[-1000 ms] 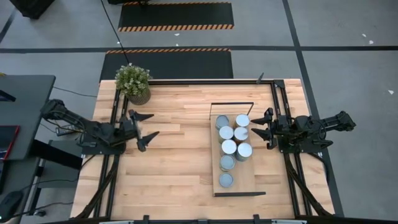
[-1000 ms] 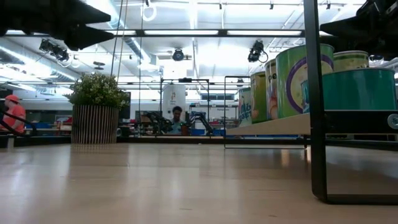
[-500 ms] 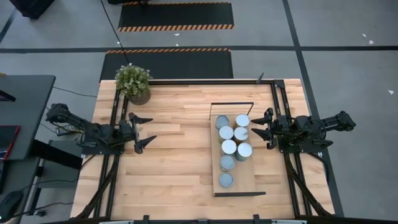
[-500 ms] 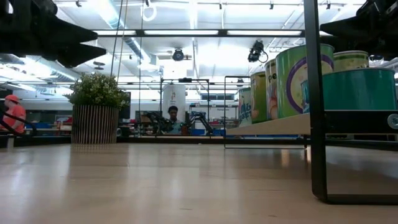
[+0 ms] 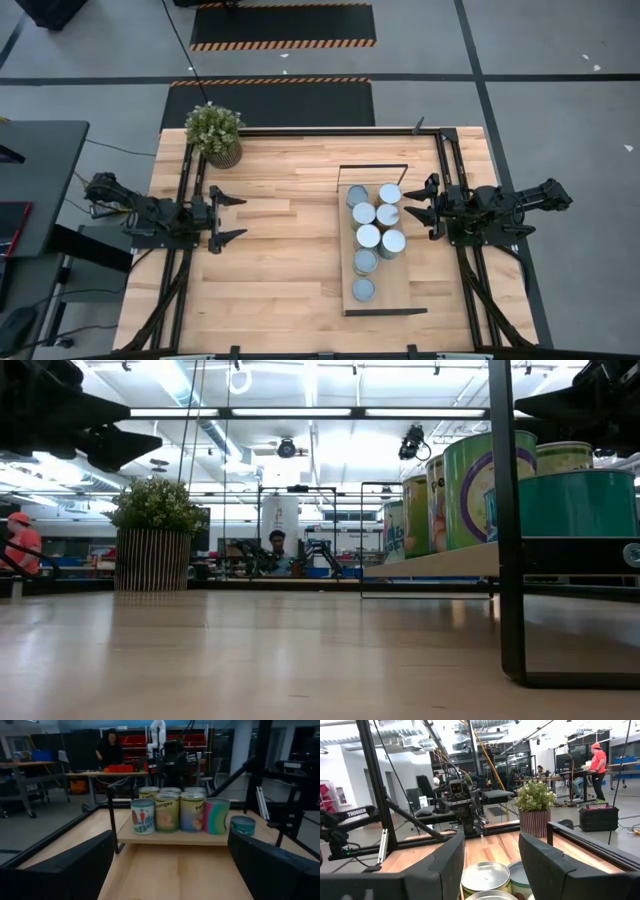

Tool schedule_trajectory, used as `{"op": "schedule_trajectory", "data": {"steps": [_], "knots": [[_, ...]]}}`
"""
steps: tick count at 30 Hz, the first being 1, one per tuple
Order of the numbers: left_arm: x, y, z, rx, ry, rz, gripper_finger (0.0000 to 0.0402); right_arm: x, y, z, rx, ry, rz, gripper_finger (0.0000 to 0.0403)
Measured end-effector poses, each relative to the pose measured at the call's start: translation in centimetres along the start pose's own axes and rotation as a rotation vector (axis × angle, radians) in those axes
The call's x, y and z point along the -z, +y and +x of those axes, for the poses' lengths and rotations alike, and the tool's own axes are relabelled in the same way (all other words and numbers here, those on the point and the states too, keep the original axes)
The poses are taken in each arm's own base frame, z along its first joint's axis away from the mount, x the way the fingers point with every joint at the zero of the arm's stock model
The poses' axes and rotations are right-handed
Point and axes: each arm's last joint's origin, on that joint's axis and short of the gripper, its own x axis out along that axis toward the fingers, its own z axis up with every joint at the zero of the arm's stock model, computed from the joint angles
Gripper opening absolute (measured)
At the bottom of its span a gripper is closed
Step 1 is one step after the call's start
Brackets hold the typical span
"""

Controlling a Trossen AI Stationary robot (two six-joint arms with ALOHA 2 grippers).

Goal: Pick and place cans onto a shelf
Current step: Return to Home Position

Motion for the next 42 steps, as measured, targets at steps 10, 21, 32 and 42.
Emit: {"op": "schedule_trajectory", "data": {"steps": [10, 21, 32, 42], "knots": [[-0.03, -0.02, 0.07, -0.005, -0.003, -0.025, 0.0393, -0.10, 0.02, 0.00, -0.005, -0.010, 0.004, 0.0195], [-0.06, -0.02, 0.07, -0.007, -0.007, -0.027, 0.0393, -0.10, 0.02, 0.00, -0.006, -0.010, 0.004, 0.0195], [-0.08, -0.02, 0.07, -0.007, -0.008, -0.028, 0.0393, -0.10, 0.02, 0.00, -0.006, -0.010, 0.004, 0.0195], [-0.08, -0.02, 0.07, -0.007, -0.008, -0.028, 0.0393, -0.10, 0.02, 0.00, -0.006, -0.010, 0.004, 0.0195]]}}
